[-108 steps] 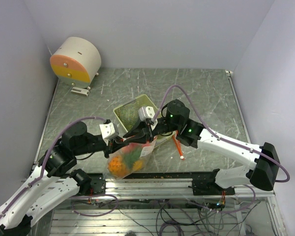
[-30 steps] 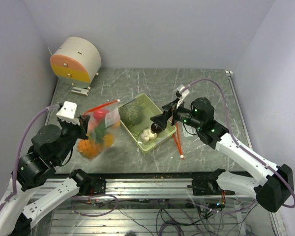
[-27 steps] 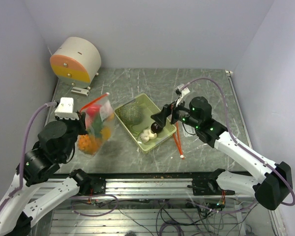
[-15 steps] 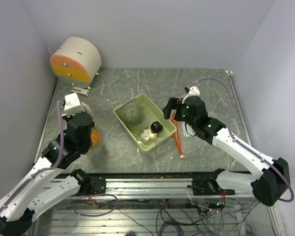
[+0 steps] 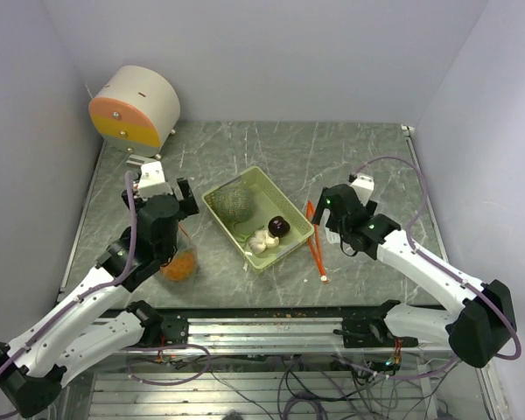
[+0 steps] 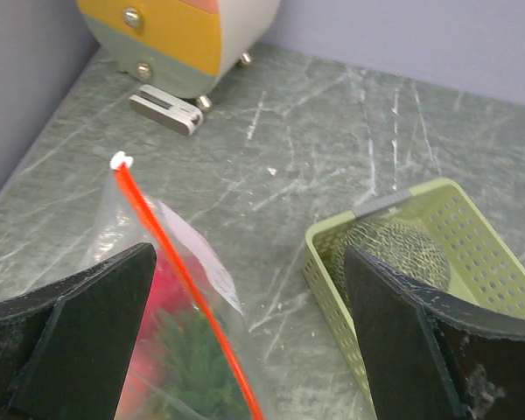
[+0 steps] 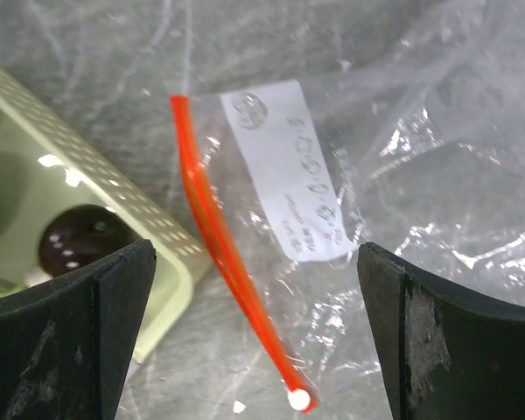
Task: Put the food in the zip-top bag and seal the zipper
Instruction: Place the zipper food storage bag at the center of the board, then pick up the zipper food storage bag at the center of the board.
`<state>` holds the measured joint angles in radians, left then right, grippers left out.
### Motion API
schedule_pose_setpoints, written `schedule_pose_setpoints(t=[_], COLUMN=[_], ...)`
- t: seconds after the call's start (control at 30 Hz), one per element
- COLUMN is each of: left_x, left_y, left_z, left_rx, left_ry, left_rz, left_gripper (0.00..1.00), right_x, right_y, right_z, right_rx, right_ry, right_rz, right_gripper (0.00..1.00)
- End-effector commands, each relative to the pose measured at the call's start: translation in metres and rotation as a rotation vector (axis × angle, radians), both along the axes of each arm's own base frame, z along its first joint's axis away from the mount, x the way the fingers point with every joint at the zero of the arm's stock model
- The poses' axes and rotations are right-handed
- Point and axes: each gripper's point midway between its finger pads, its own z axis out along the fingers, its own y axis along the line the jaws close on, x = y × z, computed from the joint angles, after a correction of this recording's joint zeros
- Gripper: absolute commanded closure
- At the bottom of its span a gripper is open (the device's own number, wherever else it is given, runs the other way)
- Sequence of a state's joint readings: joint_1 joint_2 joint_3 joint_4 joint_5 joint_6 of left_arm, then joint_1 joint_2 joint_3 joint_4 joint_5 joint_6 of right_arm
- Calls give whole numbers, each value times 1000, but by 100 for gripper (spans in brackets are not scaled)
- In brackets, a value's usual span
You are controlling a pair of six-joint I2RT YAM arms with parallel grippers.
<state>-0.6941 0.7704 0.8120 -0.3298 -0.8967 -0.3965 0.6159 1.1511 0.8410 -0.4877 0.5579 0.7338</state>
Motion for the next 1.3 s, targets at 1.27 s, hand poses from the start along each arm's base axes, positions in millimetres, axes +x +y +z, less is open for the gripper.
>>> schedule_pose_setpoints(t=[1.27], left_x=[-36], left_y=[-57], left_z=[28], left_rx=[-78], left_ry=[-49], left_rz=[-491], left_gripper=[0], right_x=[-23], right_y=[0], right_z=[-106], right_rx=[-160], right_ry=[285], right_rz=[160], right_gripper=[25])
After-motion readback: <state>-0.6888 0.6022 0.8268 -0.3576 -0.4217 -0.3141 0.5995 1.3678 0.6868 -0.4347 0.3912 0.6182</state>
